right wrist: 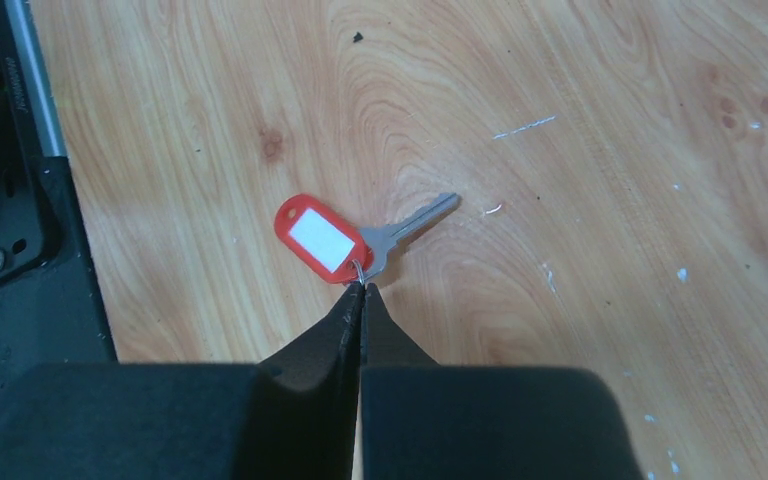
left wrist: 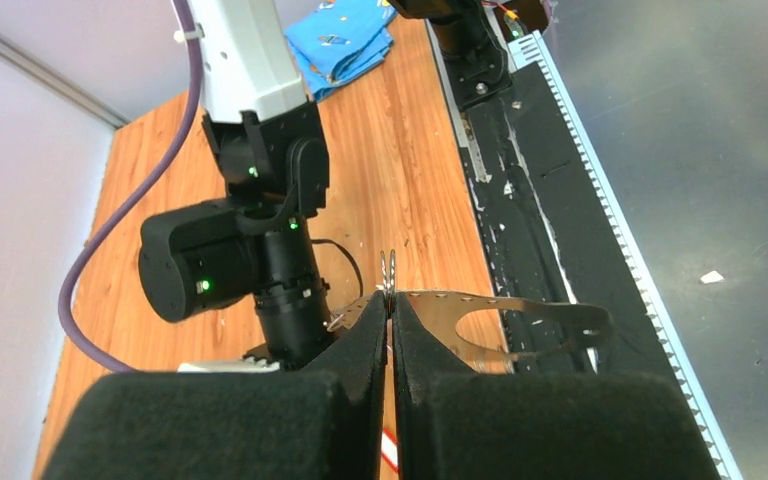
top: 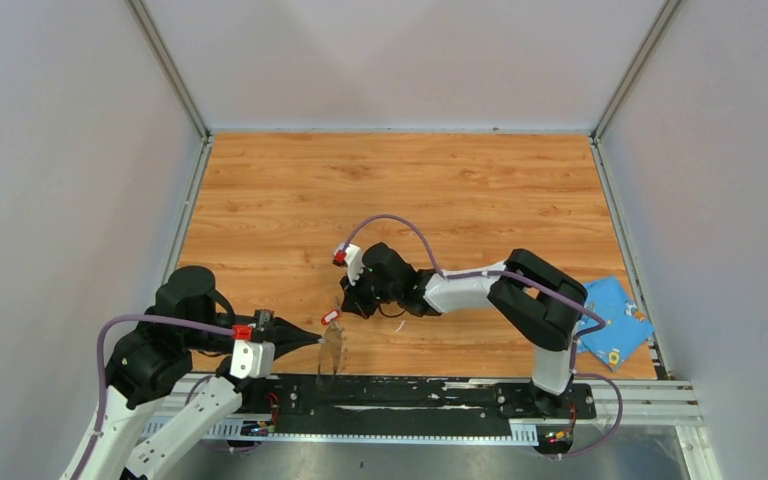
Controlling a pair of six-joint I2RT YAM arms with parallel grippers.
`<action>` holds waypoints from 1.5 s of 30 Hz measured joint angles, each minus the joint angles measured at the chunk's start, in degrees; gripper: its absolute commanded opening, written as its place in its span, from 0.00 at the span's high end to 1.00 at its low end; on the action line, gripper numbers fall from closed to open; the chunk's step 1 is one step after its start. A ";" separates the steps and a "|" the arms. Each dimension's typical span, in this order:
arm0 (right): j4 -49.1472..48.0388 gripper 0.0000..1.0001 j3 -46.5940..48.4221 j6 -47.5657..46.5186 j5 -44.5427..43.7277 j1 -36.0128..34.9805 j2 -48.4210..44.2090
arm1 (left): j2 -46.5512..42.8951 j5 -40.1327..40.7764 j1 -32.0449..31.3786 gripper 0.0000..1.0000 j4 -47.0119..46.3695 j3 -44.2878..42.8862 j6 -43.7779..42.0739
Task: Put the keys on the keyring
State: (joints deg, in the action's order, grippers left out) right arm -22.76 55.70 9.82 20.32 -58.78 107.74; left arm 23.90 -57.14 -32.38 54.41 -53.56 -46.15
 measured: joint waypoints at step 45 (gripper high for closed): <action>36.11 1.00 3.96 -57.86 -4.15 -18.73 -49.13 | 15.10 -11.65 0.00 1.00 0.22 -2.82 -6.99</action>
State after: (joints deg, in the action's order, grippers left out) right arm 13.34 59.66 -48.03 16.16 -77.52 58.61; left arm 39.00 -68.79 -32.38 54.63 -56.38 -53.15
